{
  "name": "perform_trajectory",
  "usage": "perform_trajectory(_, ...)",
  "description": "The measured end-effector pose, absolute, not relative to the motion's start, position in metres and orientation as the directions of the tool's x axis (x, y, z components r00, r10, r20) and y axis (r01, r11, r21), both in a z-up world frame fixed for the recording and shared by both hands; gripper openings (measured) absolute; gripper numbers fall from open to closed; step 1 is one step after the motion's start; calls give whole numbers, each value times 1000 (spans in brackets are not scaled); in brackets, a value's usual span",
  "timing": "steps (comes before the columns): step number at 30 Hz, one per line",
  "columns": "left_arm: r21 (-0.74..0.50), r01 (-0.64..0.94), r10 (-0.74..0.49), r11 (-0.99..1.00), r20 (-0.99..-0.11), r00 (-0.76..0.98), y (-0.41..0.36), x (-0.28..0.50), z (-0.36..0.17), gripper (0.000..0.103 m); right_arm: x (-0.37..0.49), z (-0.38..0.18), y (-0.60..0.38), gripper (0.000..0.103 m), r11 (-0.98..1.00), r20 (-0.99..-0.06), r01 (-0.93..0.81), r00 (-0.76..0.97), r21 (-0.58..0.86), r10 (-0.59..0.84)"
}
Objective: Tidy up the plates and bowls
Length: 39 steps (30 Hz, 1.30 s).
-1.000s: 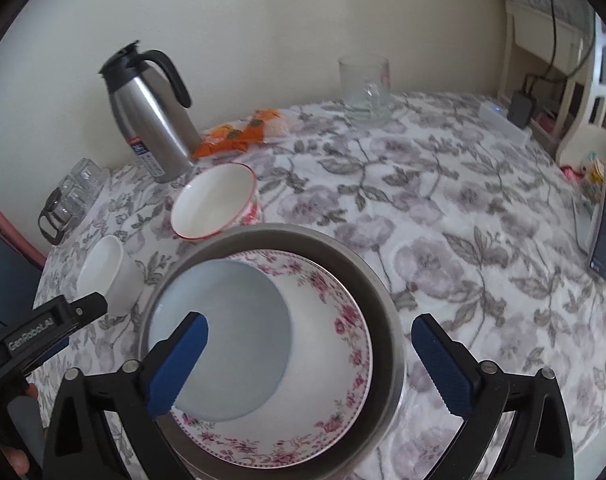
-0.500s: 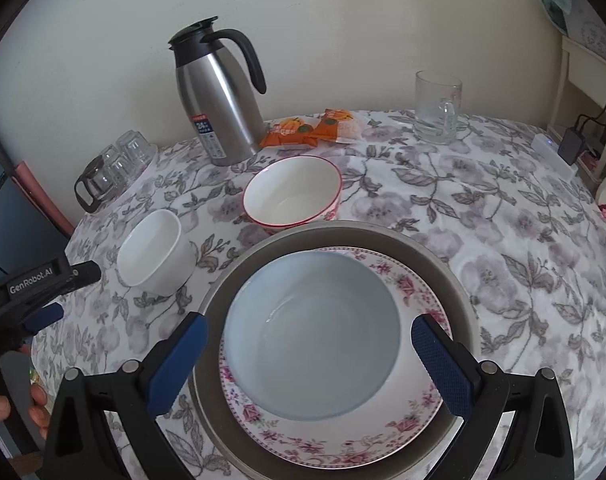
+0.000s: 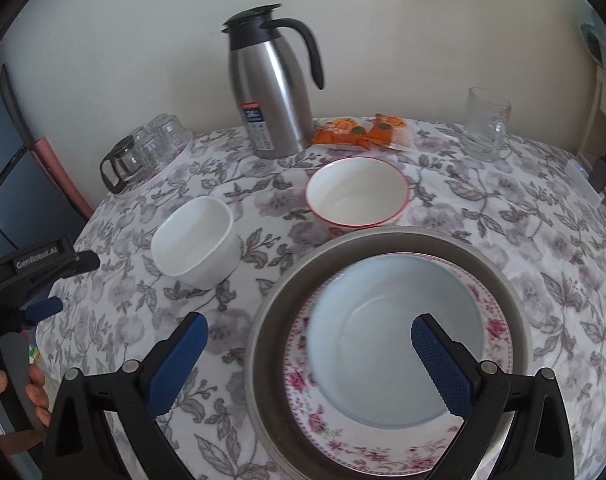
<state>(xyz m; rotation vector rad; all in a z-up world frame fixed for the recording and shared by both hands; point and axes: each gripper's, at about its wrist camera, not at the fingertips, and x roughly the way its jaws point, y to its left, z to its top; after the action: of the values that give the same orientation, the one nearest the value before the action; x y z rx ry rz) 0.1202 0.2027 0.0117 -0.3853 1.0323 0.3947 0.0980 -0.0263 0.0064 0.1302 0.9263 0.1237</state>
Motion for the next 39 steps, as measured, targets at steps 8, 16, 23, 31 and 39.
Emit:
perform_trajectory(8, -141, -515, 125, 845, -885, 448, 222, 119, 5, 90, 101, 6, 5, 103, 979, -766, -112, 610, 171, 203)
perform_trajectory(16, -165, -521, 108, 837, -885, 453, 236, 120, -2, 90, 104, 2, 23, 103, 973, -748, -141, 623, 182, 230)
perform_trajectory(23, -201, -527, 111, 826, -858, 502, 247, 120, 0, 90, 103, 5, 24, 103, 967, -709, -146, 657, 211, 254)
perform_trajectory(31, -288, -512, 40, 810, -842, 537, 250, 126, -12, 90, 107, 1, 22, 103, 959, -706, -142, 652, 244, 275)
perform_trajectory(39, -367, -460, -84, 809, -846, 527, 244, 144, -24, 90, 121, 6, 22, 88, 950, -700, -149, 647, 274, 303)
